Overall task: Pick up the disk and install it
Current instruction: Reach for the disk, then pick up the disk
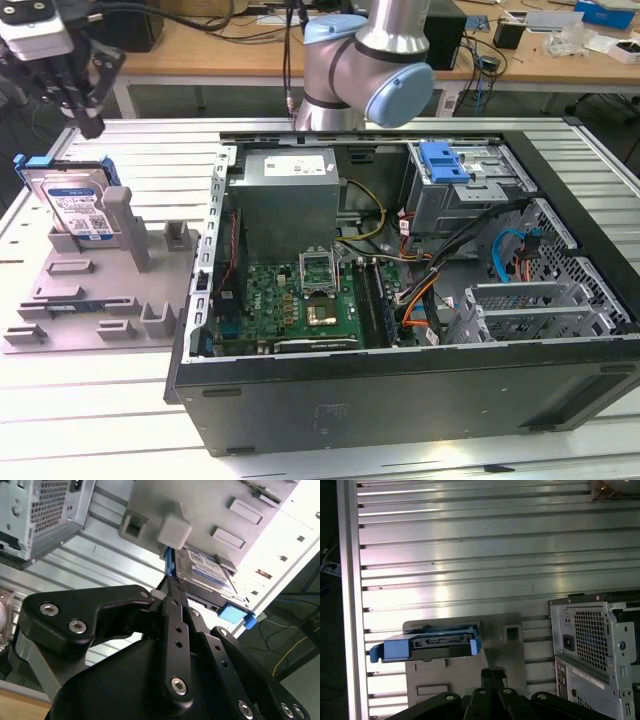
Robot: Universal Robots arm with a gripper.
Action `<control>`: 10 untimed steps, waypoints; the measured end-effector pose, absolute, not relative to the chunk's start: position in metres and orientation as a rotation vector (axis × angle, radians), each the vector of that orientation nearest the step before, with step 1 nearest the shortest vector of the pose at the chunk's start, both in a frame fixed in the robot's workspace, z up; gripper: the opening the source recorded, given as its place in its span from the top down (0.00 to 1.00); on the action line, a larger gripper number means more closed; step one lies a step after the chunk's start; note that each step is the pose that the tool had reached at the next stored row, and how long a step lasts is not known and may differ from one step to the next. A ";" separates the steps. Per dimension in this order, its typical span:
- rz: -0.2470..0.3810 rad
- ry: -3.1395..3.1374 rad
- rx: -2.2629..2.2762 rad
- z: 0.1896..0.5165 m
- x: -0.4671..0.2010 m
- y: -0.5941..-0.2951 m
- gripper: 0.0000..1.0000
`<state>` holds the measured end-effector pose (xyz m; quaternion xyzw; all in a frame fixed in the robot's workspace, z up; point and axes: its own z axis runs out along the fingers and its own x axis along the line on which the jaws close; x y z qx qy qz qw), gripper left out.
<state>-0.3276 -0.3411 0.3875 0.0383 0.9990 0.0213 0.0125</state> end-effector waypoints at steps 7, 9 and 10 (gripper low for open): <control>0.066 3.113 0.119 0.387 -0.361 -0.330 0.89; 0.066 3.114 0.119 0.386 -0.370 -0.327 0.89; 0.066 3.114 0.119 0.386 -0.375 -0.325 0.89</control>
